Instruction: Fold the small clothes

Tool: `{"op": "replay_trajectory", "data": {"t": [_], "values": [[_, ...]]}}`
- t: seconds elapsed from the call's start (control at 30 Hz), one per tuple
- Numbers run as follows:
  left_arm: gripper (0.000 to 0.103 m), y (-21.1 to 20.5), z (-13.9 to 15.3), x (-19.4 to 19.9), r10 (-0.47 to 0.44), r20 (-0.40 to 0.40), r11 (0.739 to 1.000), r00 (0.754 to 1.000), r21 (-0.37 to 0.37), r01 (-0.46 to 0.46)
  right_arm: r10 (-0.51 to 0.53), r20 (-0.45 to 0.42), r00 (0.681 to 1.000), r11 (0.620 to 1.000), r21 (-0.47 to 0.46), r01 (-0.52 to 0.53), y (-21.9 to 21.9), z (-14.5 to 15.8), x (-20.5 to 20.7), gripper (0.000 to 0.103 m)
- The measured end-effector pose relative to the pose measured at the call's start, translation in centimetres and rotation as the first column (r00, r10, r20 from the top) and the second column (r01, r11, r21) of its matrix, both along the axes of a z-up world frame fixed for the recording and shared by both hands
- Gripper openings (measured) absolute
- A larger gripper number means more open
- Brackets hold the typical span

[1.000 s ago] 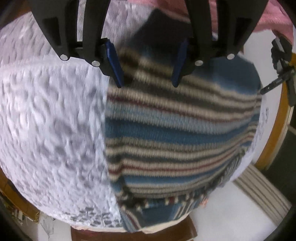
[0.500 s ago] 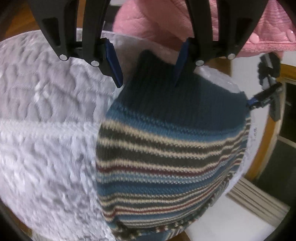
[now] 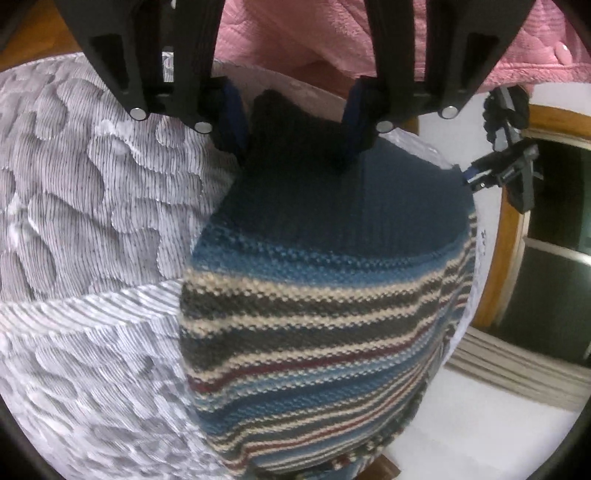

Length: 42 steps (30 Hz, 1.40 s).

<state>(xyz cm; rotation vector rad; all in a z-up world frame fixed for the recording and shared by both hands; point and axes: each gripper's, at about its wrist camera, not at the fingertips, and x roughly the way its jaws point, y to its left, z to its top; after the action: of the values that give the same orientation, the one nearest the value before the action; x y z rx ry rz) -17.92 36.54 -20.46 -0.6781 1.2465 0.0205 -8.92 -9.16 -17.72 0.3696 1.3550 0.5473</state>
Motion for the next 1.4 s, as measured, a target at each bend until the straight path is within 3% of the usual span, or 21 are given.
{"op": "replay_trajectory", "data": {"t": [0.1,0.37,0.43,0.5,0.57,0.7,0.83,0.93,1.1,1.3,1.4], "values": [[0.060,-0.2,0.2,-0.2,0.005,0.005,1.000,1.000,-0.023,-0.005,0.019,0.015,1.000,1.000,0.013,-0.019,0.6,0.4,0.1,0.034],[0.059,-0.7,0.1,-0.1,-0.006,-0.003,1.000,1.000,-0.005,0.006,0.035,0.008,0.999,0.999,0.027,-0.036,1.4,0.0,0.8,0.029],[0.047,-0.5,0.4,-0.1,0.012,0.004,1.000,1.000,-0.024,-0.012,0.032,0.016,0.999,0.998,0.061,-0.033,1.2,0.3,0.8,0.018],[0.016,-0.1,0.8,-0.1,0.031,0.026,0.996,0.999,-0.088,-0.029,0.030,0.033,0.999,0.994,0.107,-0.033,0.7,1.3,0.8,0.017],[0.015,0.2,1.6,0.0,0.050,0.063,0.988,0.997,-0.149,-0.040,0.030,0.054,0.998,0.989,0.145,-0.038,0.3,2.3,0.9,0.016],[0.015,-0.3,4.0,0.9,0.027,0.133,0.990,0.991,-0.140,-0.008,-0.001,0.074,0.997,0.963,0.270,-0.020,-0.5,4.1,1.4,0.016],[0.015,0.3,6.6,2.3,0.050,0.218,0.983,0.975,-0.183,-0.010,-0.041,0.092,0.995,0.925,0.380,0.003,-1.2,5.9,2.6,0.015],[0.015,1.2,8.2,4.0,0.069,0.273,0.981,0.960,-0.192,-0.016,-0.059,0.117,0.991,0.912,0.410,0.006,-1.8,7.3,4.5,0.015],[0.015,2.3,9.3,8.0,0.057,0.317,0.990,0.947,-0.144,-0.011,-0.092,0.148,0.985,0.926,0.376,0.030,-1.8,8.8,8.8,0.015],[0.016,3.3,6.9,12.7,0.055,0.276,0.989,0.960,-0.144,-0.016,-0.147,0.140,0.979,0.942,0.320,0.096,-1.8,8.0,14.2,0.015],[0.019,4.1,5.1,14.0,0.089,0.246,0.985,0.965,-0.165,-0.048,-0.184,0.140,0.973,0.965,0.213,0.152,-2.5,7.1,16.0,0.015]]}}
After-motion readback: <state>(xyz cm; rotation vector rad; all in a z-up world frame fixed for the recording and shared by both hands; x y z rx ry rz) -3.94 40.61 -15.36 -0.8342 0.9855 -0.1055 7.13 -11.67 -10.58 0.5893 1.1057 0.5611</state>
